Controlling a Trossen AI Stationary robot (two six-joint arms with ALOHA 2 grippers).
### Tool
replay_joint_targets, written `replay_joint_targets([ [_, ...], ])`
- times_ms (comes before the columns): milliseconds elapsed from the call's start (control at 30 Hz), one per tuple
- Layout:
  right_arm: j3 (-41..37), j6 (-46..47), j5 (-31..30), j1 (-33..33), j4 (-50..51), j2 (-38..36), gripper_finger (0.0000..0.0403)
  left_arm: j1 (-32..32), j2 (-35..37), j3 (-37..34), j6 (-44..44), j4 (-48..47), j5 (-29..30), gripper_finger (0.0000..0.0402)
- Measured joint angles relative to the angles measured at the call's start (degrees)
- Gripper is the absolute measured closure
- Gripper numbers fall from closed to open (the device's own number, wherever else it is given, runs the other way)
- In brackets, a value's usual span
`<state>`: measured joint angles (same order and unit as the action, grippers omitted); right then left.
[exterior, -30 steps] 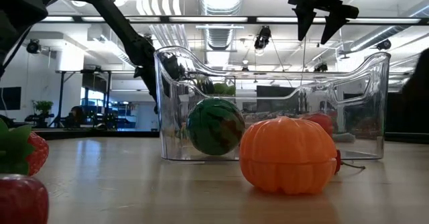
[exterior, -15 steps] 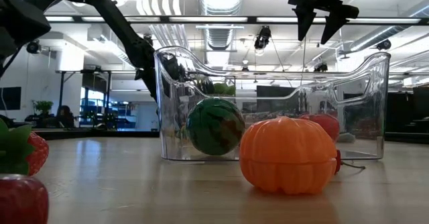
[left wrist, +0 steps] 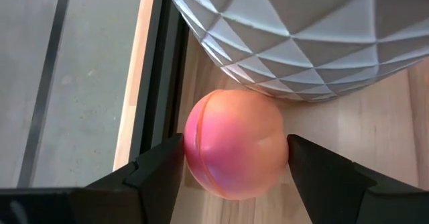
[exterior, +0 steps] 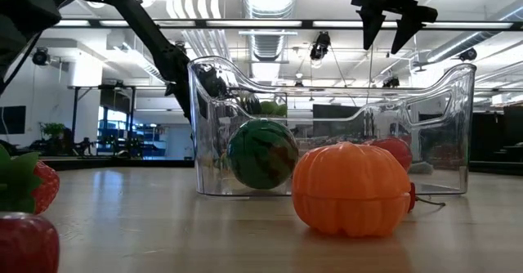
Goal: Pick and placing Produce into tupperware
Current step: Put the peach into the transparent bin
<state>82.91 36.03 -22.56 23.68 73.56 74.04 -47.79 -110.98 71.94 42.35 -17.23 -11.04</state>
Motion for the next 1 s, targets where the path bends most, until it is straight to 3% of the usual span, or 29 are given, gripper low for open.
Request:
replay_joint_targets([
  [467,0.0,-0.27,-0.01,-0.02,0.13,-0.02,0.0033,0.04,5.02,-0.41,-0.22,-9.59,2.67,0.016],
  [733,0.0,-1.24,0.04,-0.01,0.2,-0.02,0.0033,0.47,13.83,-1.62,-7.06,-14.95,4.26,0.016],
  [1000,-0.07,-3.13,0.02,-0.02,0.13,-0.02,0.0033,3.3,27.55,-2.1,-15.97,-20.38,4.0,0.016],
])
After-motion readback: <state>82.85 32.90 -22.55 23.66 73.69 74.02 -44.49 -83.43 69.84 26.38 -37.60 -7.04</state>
